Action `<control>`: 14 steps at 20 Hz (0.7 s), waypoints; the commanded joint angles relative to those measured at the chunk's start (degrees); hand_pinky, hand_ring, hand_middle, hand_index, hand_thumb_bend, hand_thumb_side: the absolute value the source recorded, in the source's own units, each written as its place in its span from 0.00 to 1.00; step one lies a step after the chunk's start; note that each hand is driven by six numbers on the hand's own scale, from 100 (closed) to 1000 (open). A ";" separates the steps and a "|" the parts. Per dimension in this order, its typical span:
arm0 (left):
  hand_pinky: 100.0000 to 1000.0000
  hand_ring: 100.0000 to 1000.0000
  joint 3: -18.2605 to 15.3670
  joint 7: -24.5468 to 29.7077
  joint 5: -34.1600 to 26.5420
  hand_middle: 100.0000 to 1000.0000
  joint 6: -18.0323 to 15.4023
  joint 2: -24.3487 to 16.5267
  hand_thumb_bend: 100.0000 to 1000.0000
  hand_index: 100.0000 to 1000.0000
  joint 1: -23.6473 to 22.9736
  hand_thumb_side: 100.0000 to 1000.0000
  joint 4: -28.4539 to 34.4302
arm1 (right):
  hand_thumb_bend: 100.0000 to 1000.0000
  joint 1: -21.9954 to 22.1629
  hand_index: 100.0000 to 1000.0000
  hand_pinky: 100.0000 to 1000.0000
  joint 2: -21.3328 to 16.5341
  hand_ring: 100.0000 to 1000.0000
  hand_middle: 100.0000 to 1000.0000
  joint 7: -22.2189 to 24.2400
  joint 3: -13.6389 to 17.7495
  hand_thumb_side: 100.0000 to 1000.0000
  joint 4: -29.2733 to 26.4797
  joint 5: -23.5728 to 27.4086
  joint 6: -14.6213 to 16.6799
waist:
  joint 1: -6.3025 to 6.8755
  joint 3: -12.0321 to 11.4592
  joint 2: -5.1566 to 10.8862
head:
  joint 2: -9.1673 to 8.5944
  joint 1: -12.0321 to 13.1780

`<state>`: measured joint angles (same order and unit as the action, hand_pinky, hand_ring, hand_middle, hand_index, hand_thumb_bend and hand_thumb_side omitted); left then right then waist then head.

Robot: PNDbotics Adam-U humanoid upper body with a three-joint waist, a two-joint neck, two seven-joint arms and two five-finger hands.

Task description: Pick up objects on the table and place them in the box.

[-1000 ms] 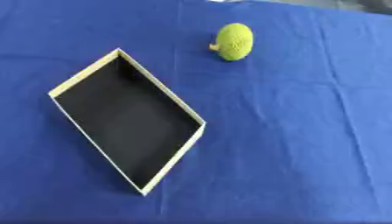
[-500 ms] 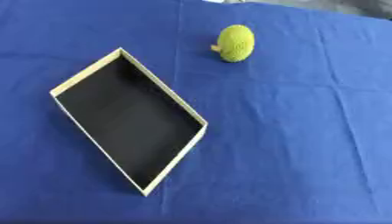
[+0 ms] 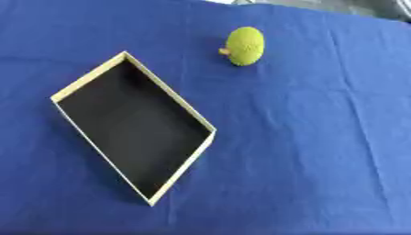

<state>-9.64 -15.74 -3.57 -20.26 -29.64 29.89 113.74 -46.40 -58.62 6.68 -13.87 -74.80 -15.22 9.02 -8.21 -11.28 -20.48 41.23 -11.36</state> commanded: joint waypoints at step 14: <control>0.61 0.56 -0.17 0.43 -0.24 0.49 0.19 -1.50 0.00 0.62 1.04 0.04 0.85 | 0.32 -1.04 0.95 0.87 -0.94 0.88 0.91 14.65 -1.79 0.00 -4.01 0.30 2.81 | 0.37 0.22 1.39 | -0.31 -0.32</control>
<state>-9.64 -15.50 -3.75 -20.02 -29.64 30.01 113.74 -46.45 -57.70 20.30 -16.22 -77.82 -14.51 11.90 -8.20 -11.06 -20.48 41.23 -11.49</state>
